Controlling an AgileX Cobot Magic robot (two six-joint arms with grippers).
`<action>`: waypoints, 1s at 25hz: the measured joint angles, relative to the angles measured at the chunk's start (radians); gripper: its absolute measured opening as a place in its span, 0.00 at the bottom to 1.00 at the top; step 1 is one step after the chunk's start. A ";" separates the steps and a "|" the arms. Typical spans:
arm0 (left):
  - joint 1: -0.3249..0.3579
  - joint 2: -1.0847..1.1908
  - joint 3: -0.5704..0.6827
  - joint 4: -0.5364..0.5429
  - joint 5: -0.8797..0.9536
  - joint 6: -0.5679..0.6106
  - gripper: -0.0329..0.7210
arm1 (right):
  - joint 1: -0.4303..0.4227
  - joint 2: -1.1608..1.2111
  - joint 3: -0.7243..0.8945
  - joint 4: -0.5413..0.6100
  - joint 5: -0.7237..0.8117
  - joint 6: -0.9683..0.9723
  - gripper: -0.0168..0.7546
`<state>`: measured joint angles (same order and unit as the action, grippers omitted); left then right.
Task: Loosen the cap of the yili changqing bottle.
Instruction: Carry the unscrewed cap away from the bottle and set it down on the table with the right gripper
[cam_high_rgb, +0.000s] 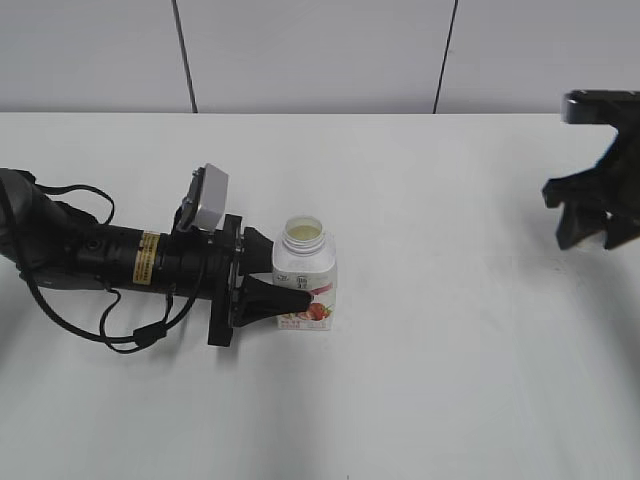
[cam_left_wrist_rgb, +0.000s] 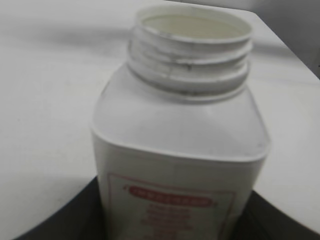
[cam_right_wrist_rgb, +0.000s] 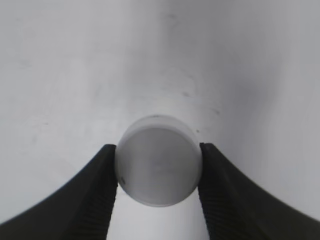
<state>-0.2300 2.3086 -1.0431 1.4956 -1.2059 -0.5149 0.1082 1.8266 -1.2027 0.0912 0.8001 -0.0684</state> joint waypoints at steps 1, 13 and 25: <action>0.000 0.000 0.000 0.000 0.000 0.000 0.54 | -0.027 -0.020 0.057 0.001 -0.043 0.008 0.53; 0.000 0.000 0.000 0.000 0.000 0.000 0.54 | -0.186 -0.042 0.310 0.086 -0.315 0.037 0.53; -0.001 0.000 0.000 0.000 0.000 0.000 0.54 | -0.186 0.055 0.312 0.086 -0.336 0.038 0.53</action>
<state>-0.2308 2.3086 -1.0431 1.4956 -1.2059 -0.5149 -0.0773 1.8814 -0.8904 0.1775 0.4645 -0.0307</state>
